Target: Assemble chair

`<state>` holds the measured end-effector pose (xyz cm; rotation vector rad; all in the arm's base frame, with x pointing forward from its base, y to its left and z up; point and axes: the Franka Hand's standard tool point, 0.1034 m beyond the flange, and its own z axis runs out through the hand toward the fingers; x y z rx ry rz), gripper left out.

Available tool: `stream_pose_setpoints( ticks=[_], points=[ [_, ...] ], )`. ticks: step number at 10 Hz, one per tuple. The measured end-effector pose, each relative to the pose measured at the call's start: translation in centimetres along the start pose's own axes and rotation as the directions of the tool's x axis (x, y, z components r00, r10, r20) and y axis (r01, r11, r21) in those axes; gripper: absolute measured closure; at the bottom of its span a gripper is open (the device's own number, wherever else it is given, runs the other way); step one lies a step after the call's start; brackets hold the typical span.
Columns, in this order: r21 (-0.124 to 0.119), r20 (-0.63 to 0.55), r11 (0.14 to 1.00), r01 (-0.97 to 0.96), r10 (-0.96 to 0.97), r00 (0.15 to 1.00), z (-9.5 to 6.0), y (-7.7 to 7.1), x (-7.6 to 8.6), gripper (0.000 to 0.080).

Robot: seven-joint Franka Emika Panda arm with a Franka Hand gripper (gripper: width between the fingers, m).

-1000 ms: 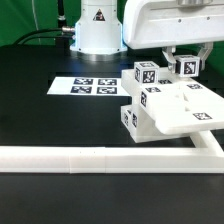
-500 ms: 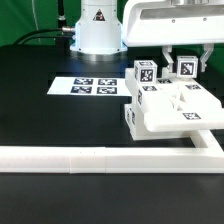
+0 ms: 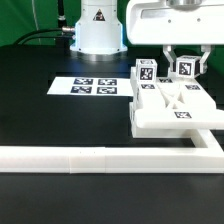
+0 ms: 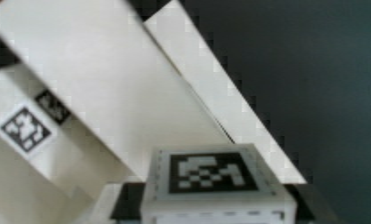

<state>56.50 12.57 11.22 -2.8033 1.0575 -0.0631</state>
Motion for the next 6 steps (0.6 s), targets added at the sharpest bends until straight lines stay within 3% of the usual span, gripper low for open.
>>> stream_pose_setpoints(
  ticks=[6],
  points=[
    [0.008, 0.013, 0.956, -0.292, 0.292, 0.956, -0.01, -0.02, 0.0, 0.0528]
  ],
)
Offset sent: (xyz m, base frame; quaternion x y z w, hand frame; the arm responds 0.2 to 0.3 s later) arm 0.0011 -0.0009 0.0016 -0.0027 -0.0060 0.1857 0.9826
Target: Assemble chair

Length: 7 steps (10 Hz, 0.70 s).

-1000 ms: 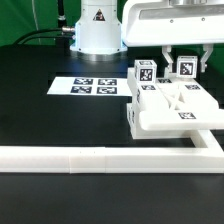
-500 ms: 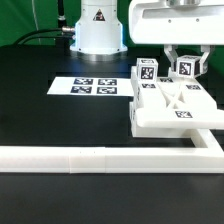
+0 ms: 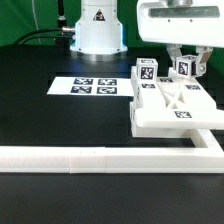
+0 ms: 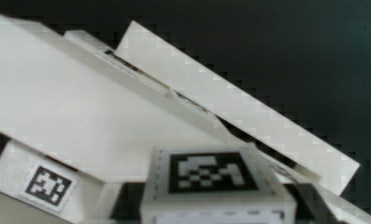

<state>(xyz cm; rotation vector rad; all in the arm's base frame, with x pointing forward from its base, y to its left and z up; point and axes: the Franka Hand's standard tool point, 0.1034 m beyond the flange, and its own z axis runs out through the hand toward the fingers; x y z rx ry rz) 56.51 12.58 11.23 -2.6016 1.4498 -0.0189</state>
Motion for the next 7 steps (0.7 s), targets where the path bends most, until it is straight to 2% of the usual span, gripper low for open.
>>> stream_pose_setpoints(
  ticks=[1, 2, 3, 4, 7],
  points=[
    [0.0, 0.0, 1.0, 0.016, -0.016, 1.0, 0.02, 0.01, -0.01, 0.0528],
    [0.0, 0.0, 0.999, 0.047, -0.047, 0.999, 0.02, 0.01, -0.01, 0.0306],
    [-0.001, 0.001, 0.999, 0.05, -0.05, 0.999, 0.04, 0.0, -0.07, 0.0306],
    [-0.001, 0.001, 0.995, 0.097, -0.097, 0.995, 0.04, 0.01, -0.05, 0.018],
    [-0.002, 0.0, 0.937, 0.35, -0.35, 0.937, 0.04, 0.03, 0.0, 0.0151]
  ],
)
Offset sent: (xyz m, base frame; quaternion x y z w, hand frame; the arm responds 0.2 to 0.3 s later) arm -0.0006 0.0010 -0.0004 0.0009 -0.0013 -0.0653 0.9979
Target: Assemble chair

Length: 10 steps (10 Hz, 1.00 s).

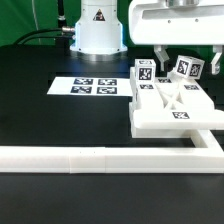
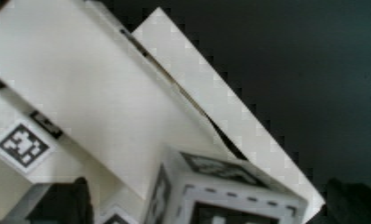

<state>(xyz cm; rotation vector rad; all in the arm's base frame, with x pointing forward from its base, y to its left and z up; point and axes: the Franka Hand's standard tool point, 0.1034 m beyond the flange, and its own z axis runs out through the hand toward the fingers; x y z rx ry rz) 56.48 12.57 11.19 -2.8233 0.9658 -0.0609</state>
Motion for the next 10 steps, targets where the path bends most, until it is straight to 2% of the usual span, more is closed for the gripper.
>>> stream_pose_setpoints(
  ticks=[1, 4, 8, 10],
  points=[
    [-0.003, 0.001, 0.998, 0.063, -0.063, 0.998, -0.01, -0.01, -0.03, 0.0151],
    [-0.066, -0.011, 0.935, 0.35, -0.351, 0.936, -0.16, -0.32, -0.17, 0.015],
    [-0.067, 0.007, 0.79, 0.61, -0.611, 0.792, -0.32, -0.46, 0.02, 0.015],
    [-0.082, 0.016, 0.664, 0.743, -0.745, 0.667, -0.33, -0.46, 0.17, 0.015]
  ],
)
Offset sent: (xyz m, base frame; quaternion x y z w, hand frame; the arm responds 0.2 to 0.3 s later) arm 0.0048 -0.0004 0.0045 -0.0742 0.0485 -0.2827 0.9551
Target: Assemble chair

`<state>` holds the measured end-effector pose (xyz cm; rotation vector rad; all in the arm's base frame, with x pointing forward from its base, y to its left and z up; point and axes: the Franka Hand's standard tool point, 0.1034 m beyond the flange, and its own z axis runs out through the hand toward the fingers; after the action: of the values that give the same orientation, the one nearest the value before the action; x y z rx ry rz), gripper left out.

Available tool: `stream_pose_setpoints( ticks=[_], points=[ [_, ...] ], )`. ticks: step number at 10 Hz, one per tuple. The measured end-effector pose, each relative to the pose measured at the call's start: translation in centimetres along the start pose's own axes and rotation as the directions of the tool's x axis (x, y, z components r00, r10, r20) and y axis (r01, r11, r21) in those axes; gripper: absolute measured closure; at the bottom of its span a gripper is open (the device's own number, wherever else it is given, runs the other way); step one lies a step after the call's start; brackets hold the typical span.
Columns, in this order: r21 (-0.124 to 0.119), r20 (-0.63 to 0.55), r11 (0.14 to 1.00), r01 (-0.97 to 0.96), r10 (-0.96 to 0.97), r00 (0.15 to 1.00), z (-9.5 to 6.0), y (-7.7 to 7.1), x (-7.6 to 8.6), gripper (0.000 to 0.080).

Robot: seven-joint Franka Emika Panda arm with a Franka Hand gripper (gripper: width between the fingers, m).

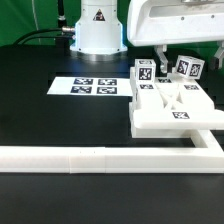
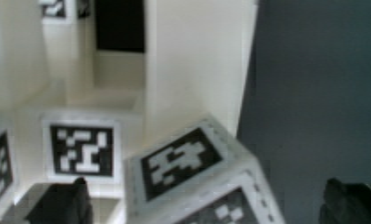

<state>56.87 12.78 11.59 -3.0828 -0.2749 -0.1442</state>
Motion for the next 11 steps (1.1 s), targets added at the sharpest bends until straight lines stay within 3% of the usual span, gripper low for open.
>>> stream_pose_setpoints(
  ticks=[3, 4, 5, 6, 7, 11],
  points=[
    [-0.014, 0.003, 0.977, 0.212, -0.212, 0.977, -0.01, 0.13, 0.01, 0.015],
    [-0.014, 0.003, 0.977, 0.212, -0.212, 0.977, -0.01, 0.13, 0.01, 0.0258],
    [-0.014, 0.003, 0.977, 0.211, -0.211, 0.977, -0.01, 0.13, 0.01, 0.0258],
    [-0.014, 0.003, 0.977, 0.211, -0.211, 0.977, -0.01, 0.13, 0.01, 0.0441],
    [-0.014, 0.003, 0.977, 0.211, -0.211, 0.977, -0.01, 0.13, 0.01, 0.052],
    [-0.007, 0.004, 0.988, 0.156, -0.156, 0.988, 0.0, 0.37, -0.01, 0.052]
  ],
)
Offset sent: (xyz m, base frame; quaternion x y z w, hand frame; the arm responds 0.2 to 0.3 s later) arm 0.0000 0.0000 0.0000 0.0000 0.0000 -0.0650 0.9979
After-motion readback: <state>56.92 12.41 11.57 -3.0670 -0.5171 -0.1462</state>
